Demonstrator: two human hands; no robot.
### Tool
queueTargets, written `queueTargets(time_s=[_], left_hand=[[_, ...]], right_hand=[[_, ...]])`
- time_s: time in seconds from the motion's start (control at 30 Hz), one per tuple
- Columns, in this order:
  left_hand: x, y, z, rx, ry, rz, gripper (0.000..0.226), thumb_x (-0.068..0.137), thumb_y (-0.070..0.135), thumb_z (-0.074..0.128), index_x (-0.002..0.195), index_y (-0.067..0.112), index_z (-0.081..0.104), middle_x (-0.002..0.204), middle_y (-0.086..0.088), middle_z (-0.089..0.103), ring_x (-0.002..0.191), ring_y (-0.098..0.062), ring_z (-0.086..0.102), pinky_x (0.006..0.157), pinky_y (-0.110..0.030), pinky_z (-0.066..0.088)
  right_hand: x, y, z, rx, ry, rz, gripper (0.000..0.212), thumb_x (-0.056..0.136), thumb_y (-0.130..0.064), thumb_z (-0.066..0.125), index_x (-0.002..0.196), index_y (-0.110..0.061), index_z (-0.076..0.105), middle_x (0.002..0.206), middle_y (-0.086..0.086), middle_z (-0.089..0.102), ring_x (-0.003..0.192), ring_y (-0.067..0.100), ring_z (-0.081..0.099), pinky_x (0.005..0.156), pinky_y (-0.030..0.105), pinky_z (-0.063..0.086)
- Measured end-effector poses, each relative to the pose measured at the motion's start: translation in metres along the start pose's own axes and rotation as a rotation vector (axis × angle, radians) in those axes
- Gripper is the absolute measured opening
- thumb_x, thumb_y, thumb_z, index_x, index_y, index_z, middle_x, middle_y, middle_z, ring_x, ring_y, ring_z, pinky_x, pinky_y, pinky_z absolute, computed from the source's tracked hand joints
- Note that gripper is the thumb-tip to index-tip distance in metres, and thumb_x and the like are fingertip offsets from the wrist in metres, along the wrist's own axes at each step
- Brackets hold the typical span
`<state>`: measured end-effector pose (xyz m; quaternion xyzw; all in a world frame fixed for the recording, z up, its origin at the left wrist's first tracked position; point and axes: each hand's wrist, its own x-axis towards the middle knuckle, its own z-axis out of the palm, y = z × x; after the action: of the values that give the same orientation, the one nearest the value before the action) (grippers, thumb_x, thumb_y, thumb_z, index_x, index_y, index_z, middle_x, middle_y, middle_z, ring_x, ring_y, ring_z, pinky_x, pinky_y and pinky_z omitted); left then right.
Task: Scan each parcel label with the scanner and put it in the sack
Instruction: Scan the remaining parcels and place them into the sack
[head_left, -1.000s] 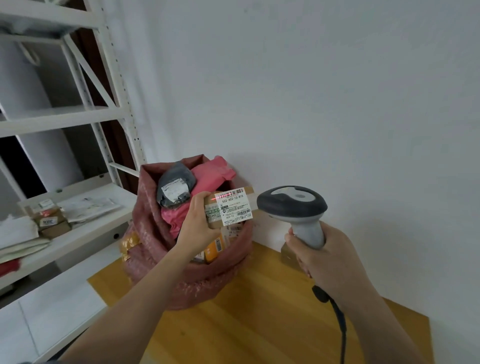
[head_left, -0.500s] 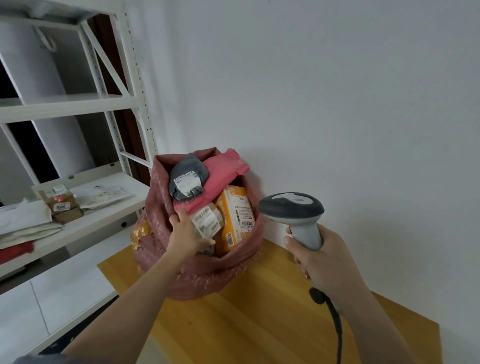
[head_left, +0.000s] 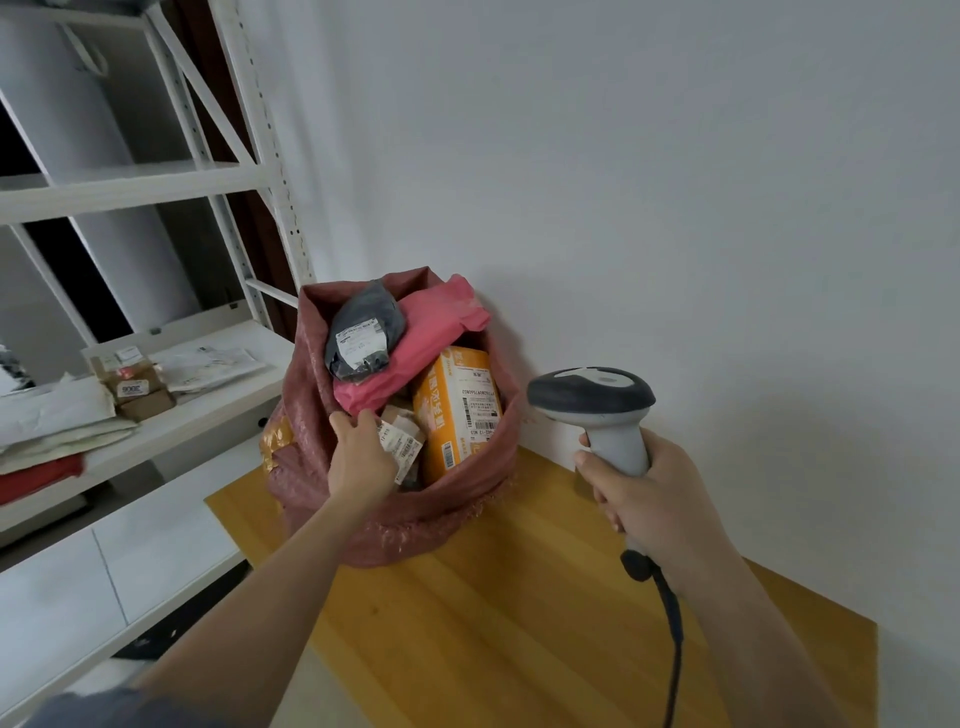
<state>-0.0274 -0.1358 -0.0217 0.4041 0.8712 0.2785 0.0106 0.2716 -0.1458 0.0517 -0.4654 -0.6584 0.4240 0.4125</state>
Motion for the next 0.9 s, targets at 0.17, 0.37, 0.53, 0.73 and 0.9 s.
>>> queueTargets(time_s=[0.17, 0.37, 0.53, 0.73, 0.9], left_hand=[[-0.010, 0.027, 0.016, -0.071, 0.008, 0.046, 0.033, 0.086, 0.003, 0.059, 0.117, 0.012, 0.050, 0.125, -0.008, 0.030, 0.078, -0.028, 0.054, 0.060, -0.039, 0.044], [-0.019, 0.073, 0.056, -0.124, -0.051, 0.387, 0.024, 0.092, 0.010, 0.055, 0.115, 0.013, 0.055, 0.121, -0.003, 0.039, 0.086, -0.020, 0.053, 0.076, -0.039, 0.051], [-0.009, 0.116, 0.113, -0.100, -0.175, 0.626, 0.019, 0.093, 0.012, 0.051, 0.111, 0.017, 0.055, 0.114, 0.004, 0.043, 0.090, -0.013, 0.051, 0.079, -0.030, 0.047], [0.016, 0.156, 0.225, -0.008, -0.512, 0.687, 0.031, 0.093, 0.006, 0.050, 0.122, 0.015, 0.053, 0.122, 0.002, 0.045, 0.080, -0.015, 0.052, 0.071, -0.030, 0.047], [0.039, 0.170, 0.325, 0.122, -0.750, 0.744, 0.058, 0.091, -0.001, 0.049, 0.146, 0.013, 0.036, 0.152, 0.000, 0.030, 0.132, -0.019, 0.040, 0.102, -0.027, 0.040]], right_hand=[[0.013, 0.020, -0.025, 0.020, -0.004, 0.031, 0.021, 0.087, -0.029, 0.067, 0.078, -0.011, 0.059, 0.056, 0.002, 0.053, 0.044, 0.010, 0.046, 0.049, 0.026, 0.044], [0.038, 0.056, -0.050, 0.102, 0.070, 0.131, 0.020, 0.086, -0.026, 0.068, 0.082, -0.008, 0.061, 0.056, 0.003, 0.055, 0.044, 0.011, 0.048, 0.048, 0.026, 0.045], [0.066, 0.098, -0.067, 0.091, 0.155, 0.198, 0.021, 0.087, -0.025, 0.067, 0.078, -0.007, 0.059, 0.047, -0.004, 0.051, 0.038, 0.006, 0.044, 0.041, 0.017, 0.041], [0.101, 0.164, -0.084, 0.095, 0.257, 0.377, 0.024, 0.087, -0.023, 0.067, 0.089, -0.001, 0.060, 0.051, 0.001, 0.051, 0.044, 0.012, 0.044, 0.045, 0.026, 0.041], [0.138, 0.215, -0.078, 0.101, 0.305, 0.495, 0.022, 0.088, -0.021, 0.064, 0.095, -0.001, 0.061, 0.052, 0.001, 0.051, 0.047, 0.014, 0.044, 0.049, 0.030, 0.039]])
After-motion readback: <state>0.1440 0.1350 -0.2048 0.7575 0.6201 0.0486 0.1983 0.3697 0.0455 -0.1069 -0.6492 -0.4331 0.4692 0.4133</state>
